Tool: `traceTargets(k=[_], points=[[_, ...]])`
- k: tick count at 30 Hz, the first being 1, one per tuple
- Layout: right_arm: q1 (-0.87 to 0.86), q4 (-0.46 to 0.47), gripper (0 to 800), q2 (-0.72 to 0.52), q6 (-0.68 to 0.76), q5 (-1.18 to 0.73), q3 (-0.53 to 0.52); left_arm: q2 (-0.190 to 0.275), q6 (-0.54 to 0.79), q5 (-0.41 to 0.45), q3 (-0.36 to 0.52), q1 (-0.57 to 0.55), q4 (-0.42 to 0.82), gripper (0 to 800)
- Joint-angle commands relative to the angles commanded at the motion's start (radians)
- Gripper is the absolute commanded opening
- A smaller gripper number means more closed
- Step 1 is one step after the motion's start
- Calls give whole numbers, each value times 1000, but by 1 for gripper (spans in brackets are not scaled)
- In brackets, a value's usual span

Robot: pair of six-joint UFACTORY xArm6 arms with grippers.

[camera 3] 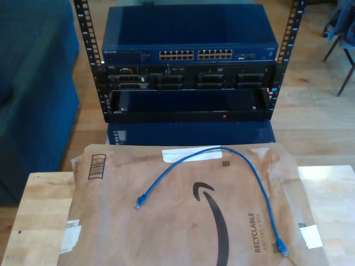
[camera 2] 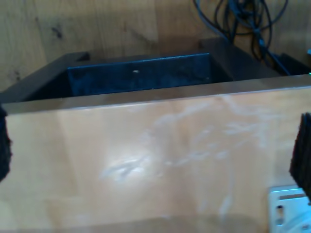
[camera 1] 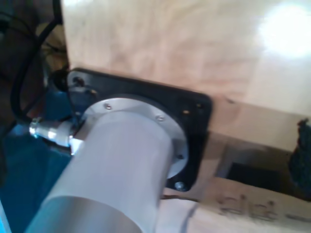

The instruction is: Grab the cable and plug it in

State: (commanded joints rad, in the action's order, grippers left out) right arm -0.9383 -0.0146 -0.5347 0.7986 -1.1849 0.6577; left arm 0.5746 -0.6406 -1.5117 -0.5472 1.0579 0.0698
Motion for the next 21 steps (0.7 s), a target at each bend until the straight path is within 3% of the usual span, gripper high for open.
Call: traceTargets(k=[5, 11, 15, 21], points=[[232, 2, 793, 25, 157, -6, 41, -2, -189, -31, -54, -195, 0, 800], [525, 2, 793, 48, 348, -6, 95, -68, -423, -51, -129, -365, -18, 800], [744, 2, 793, 110, 466, -9, 157, -98, -535, -52, -161, -440, -72, 800], [1010, 2, 794, 267, 585, -21, 288, -107, -697, -52, -163, -580, -101, 800]])
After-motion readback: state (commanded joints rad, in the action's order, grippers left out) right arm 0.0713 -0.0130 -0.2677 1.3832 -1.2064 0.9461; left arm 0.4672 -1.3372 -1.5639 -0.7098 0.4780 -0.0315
